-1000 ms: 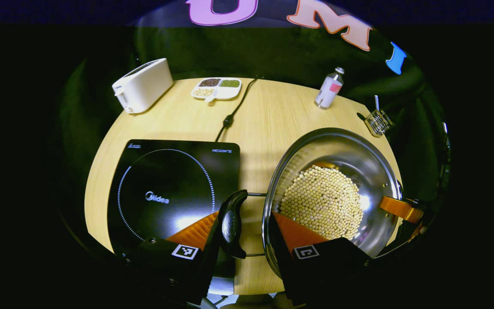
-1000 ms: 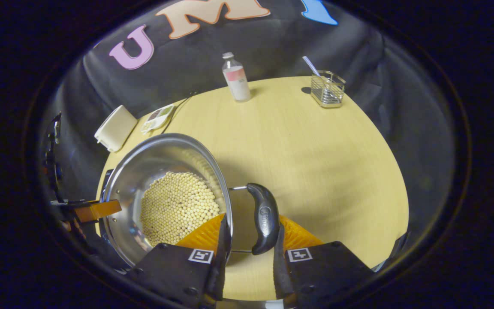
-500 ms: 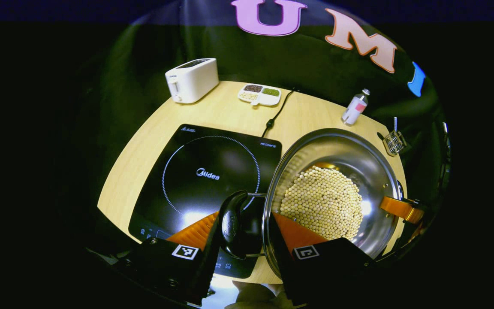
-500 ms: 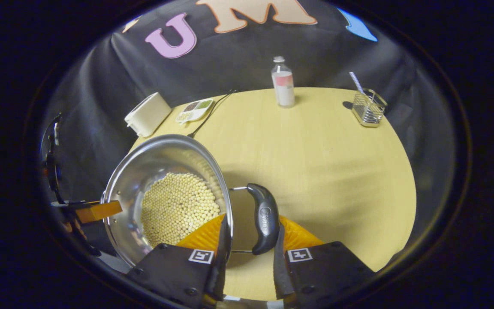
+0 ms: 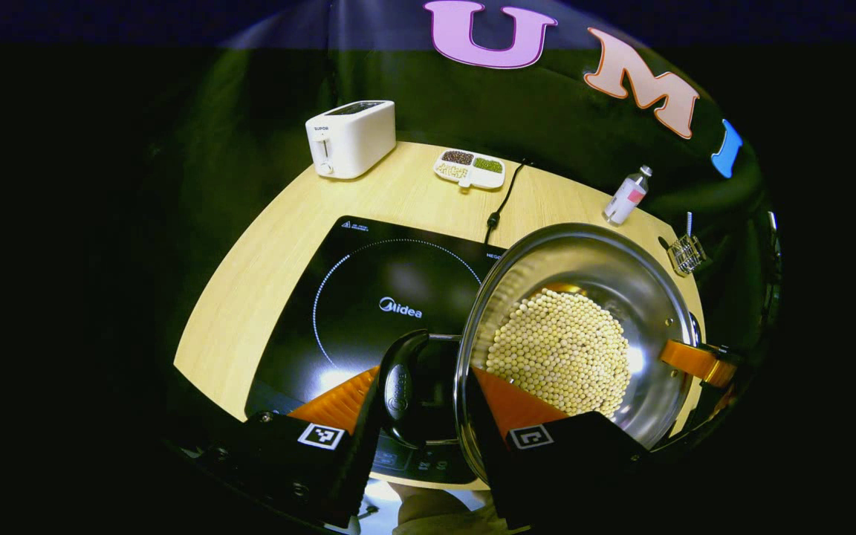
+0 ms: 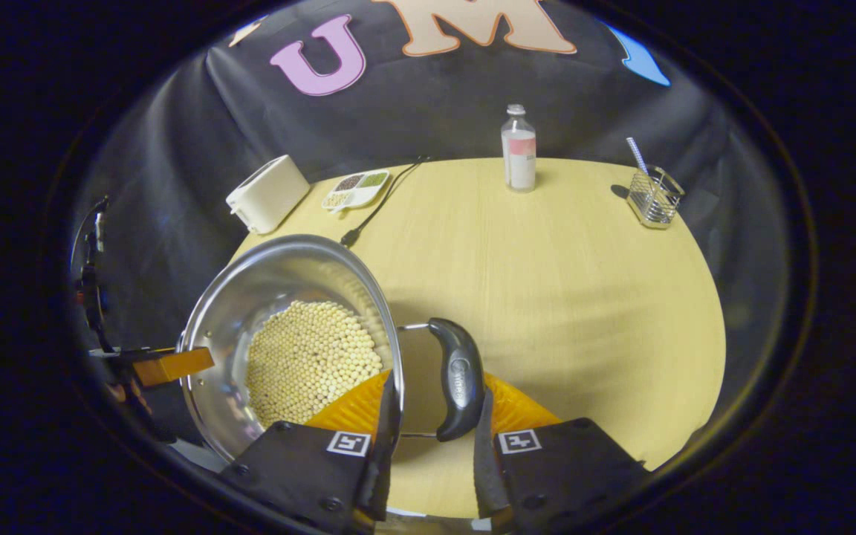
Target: First push the handle of the pot to place it horizontally, then grasp the pot with both hands and set it on the induction cooktop.
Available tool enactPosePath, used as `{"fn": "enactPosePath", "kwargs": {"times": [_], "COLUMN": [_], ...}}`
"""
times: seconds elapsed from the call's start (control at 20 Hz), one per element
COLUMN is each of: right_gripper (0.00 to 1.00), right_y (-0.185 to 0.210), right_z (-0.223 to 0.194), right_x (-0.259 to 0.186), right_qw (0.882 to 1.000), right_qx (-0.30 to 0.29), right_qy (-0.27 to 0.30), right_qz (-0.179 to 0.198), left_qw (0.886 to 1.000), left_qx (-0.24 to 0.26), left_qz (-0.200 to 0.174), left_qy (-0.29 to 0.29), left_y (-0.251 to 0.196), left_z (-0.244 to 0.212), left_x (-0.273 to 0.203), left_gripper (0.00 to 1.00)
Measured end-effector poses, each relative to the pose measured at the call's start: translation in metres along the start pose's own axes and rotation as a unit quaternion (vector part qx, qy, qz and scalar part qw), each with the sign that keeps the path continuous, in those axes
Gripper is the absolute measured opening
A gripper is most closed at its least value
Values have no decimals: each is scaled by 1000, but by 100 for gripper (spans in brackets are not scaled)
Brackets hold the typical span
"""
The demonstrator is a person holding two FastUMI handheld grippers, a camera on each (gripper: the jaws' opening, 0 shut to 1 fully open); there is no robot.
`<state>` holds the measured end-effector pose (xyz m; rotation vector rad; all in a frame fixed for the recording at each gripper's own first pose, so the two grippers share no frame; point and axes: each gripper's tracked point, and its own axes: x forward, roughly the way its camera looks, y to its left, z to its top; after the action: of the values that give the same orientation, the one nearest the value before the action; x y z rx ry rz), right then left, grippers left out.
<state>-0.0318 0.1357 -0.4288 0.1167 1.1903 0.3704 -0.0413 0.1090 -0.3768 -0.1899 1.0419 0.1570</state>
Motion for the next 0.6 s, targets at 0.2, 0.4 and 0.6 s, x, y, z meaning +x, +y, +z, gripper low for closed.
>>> {"fn": "enactPosePath", "kwargs": {"times": [0.2,0.4,0.6], "right_gripper": [48,48,42], "right_y": [38,80,111], "right_z": [-3,-14,-20], "right_x": [5,11,21], "right_qw": [999,997,995], "right_qx": [27,58,82], "right_qy": [-5,-7,-8], "right_qz": [-23,-41,-55], "left_qw": [999,998,996], "left_qx": [26,56,81], "left_qz": [-20,-35,-45], "left_qy": [9,14,17], "left_y": [34,72,101], "left_z": [21,42,55], "left_x": [12,26,37], "left_gripper": [66,66,68]}}
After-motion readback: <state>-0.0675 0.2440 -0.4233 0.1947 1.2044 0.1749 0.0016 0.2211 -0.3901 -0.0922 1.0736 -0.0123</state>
